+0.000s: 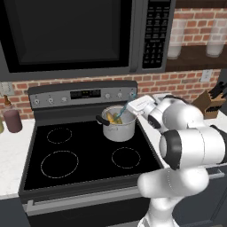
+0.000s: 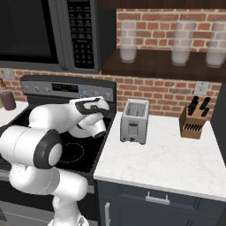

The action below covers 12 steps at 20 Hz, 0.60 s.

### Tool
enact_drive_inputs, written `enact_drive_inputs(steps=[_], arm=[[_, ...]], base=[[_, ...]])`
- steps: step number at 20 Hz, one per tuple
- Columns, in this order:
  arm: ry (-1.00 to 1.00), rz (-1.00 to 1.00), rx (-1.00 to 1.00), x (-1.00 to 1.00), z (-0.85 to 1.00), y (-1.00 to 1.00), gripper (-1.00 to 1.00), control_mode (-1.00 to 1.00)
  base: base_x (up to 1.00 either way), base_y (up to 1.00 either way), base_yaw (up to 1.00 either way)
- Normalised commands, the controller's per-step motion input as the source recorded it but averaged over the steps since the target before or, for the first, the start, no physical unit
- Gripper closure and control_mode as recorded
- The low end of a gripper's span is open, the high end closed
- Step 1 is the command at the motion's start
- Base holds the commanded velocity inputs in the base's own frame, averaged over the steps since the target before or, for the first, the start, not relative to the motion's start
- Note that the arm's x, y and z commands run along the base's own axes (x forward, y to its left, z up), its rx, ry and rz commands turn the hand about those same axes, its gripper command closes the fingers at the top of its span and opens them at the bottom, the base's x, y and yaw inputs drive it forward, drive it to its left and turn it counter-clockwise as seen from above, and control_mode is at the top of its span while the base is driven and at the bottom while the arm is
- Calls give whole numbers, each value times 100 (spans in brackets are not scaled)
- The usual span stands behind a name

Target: Put the cucumber and potato in the pot. Retrieve the spatula and lightly stir the vegetables in the pot.

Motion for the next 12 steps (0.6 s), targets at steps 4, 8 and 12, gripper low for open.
enact_drive_inputs(steps=[4,8,12], arm=[[0,0,0,23,-22,0,100,-100],[0,0,0,26,-10,0,100,-100],[0,0,0,22,0,0,100,-100]], base=[[0,0,0],[0,0,0],[0,0,0]])
